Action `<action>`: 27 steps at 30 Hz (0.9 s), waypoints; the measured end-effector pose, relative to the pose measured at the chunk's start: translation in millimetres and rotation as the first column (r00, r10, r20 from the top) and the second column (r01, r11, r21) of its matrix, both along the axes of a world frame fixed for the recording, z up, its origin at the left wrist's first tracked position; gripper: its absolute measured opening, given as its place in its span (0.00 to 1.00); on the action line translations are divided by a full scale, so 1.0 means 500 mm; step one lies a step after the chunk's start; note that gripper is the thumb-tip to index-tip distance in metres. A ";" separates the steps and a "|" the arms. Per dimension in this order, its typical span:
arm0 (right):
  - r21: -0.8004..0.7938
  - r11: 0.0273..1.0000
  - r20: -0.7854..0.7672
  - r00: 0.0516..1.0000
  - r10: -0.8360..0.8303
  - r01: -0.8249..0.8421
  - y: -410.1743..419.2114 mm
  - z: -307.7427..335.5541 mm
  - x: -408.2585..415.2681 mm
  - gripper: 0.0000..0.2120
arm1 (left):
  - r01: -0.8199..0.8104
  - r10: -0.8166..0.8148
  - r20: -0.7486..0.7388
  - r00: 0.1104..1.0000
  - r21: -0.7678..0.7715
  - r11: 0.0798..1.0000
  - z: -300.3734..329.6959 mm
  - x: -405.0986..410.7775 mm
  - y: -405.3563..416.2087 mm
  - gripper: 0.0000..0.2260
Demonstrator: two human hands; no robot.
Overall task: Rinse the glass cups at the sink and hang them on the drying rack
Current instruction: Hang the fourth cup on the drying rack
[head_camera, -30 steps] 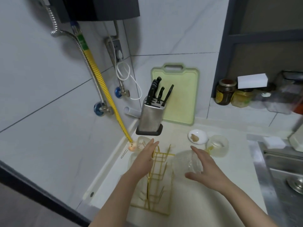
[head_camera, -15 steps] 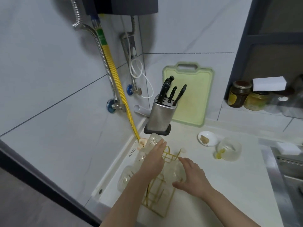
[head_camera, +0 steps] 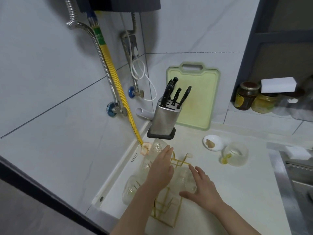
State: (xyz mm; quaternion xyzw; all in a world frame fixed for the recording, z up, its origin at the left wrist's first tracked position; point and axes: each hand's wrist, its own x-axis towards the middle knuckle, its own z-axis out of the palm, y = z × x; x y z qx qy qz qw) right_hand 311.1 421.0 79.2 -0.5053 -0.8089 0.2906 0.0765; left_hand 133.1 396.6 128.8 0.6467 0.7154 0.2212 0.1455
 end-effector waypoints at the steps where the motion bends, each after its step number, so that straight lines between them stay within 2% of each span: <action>1: -0.017 1.000 -0.016 1.000 -0.003 0.002 0.003 0.002 0.011 0.50 | -0.006 0.005 -0.078 0.997 -0.002 1.000 -0.003 0.002 0.000 0.27; 3: -0.029 1.000 -0.046 0.999 -0.013 0.012 0.011 0.009 0.039 0.50 | -0.013 0.018 -0.284 0.959 0.021 1.000 -0.005 0.006 0.002 0.26; 6: -0.017 0.999 -0.068 0.997 -0.037 0.036 0.035 0.026 0.089 0.51 | -0.009 0.048 -0.383 0.922 0.104 0.995 0.004 0.043 0.024 0.24; 8: -0.008 0.998 -0.084 0.995 -0.063 0.062 0.057 0.034 0.126 0.47 | 0.043 0.008 -0.344 0.939 0.141 0.989 0.023 0.085 0.042 0.24; 11: 0.012 0.995 -0.096 0.991 -0.096 0.098 0.091 0.038 0.183 0.40 | 0.097 -0.055 -0.206 0.977 0.199 0.975 0.032 0.160 0.069 0.26; 13: 0.019 0.993 -0.089 0.989 -0.117 0.120 0.114 0.041 0.222 0.38 | 0.119 -0.104 -0.100 0.990 0.160 0.980 0.036 0.209 0.087 0.27; 17: 0.029 0.986 -0.072 0.984 -0.161 0.163 0.159 0.039 0.300 0.36 | 0.136 -0.136 -0.030 0.990 0.013 0.991 0.017 0.292 0.131 0.29; 21: 0.014 0.984 -0.042 0.983 -0.179 0.180 0.210 0.020 0.367 0.34 | 0.129 -0.128 0.016 0.992 -0.120 0.984 -0.028 0.347 0.178 0.30; 27: -0.012 0.988 0.072 0.986 -0.152 0.153 0.313 -0.026 0.431 0.33 | 0.050 -0.051 0.003 0.999 -0.259 0.965 -0.102 0.398 0.264 0.28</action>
